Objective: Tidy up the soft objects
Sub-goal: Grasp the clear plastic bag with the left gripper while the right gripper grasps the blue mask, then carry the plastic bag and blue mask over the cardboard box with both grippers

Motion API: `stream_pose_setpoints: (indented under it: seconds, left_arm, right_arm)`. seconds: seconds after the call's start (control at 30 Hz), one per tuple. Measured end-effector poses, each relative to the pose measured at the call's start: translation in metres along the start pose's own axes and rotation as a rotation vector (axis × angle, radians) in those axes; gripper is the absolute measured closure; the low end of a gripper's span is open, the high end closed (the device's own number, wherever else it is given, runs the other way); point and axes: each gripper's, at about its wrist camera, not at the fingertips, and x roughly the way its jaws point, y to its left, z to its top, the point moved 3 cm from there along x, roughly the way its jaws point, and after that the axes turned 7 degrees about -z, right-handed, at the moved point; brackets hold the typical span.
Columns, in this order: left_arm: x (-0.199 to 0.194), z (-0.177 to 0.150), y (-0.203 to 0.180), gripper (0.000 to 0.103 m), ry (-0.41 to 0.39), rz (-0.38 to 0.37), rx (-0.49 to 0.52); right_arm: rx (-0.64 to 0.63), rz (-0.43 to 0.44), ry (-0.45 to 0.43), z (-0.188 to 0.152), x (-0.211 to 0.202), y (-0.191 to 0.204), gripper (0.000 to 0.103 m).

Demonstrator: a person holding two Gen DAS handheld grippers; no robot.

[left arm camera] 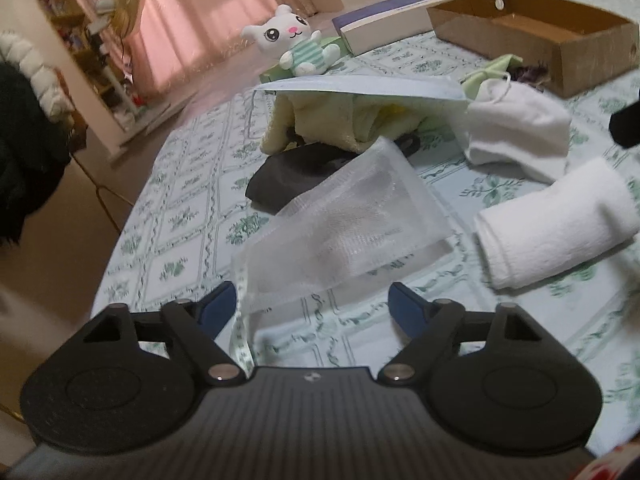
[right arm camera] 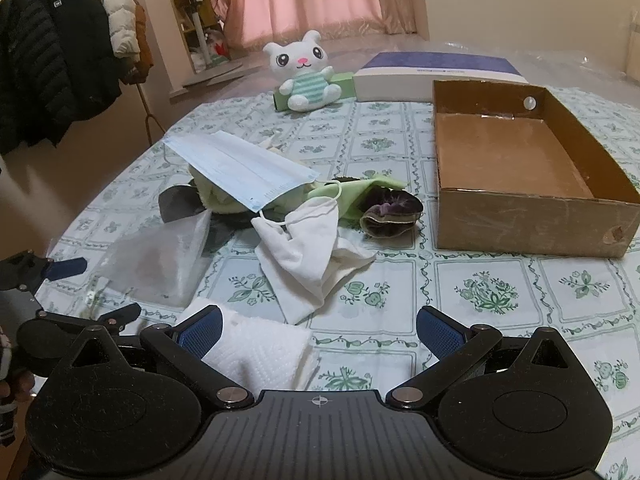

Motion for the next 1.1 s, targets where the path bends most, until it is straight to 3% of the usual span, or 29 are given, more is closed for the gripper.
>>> stream_pose_setpoints:
  seconds: [0.17, 0.23, 0.27, 0.4, 0.53, 0.83, 1.0, 1.1]
  left_arm:
    - [0.017, 0.0, 0.001, 0.04, -0.002, 0.018, 0.05]
    - [0.02, 0.001, 0.001, 0.055, -0.012, 0.013, 0.064]
    - [0.022, 0.001, 0.002, 0.067, -0.011, 0.011, 0.07]
    - [0.023, 0.0, 0.006, 0.092, -0.007, 0.016, 0.077]
    - [0.015, 0.001, 0.022, 0.098, -0.007, 0.001, -0.002]
    - [-0.012, 0.01, 0.087, 0.1, -0.01, -0.087, -0.357]
    - [-0.018, 0.02, 0.11, 0.1, -0.014, -0.146, -0.49]
    - [-0.017, 0.026, 0.114, 0.1, -0.012, -0.158, -0.514]
  right_arm:
    - [0.0, -0.009, 0.01, 0.002, 0.01, -0.001, 0.0]
    - [-0.004, -0.01, 0.009, 0.003, 0.013, 0.0, 0.0]
    - [-0.006, -0.012, 0.007, 0.003, 0.014, 0.0, 0.0]
    - [-0.02, -0.018, -0.006, 0.006, 0.016, 0.001, 0.0]
    - [-0.045, -0.019, -0.046, 0.01, 0.016, 0.003, 0.001]
    - [-0.253, -0.029, -0.184, 0.025, 0.019, 0.026, 0.024]
    - [-0.402, -0.023, -0.283, 0.035, 0.032, 0.049, 0.039]
    - [-0.481, -0.021, -0.325, 0.04, 0.049, 0.063, 0.048]
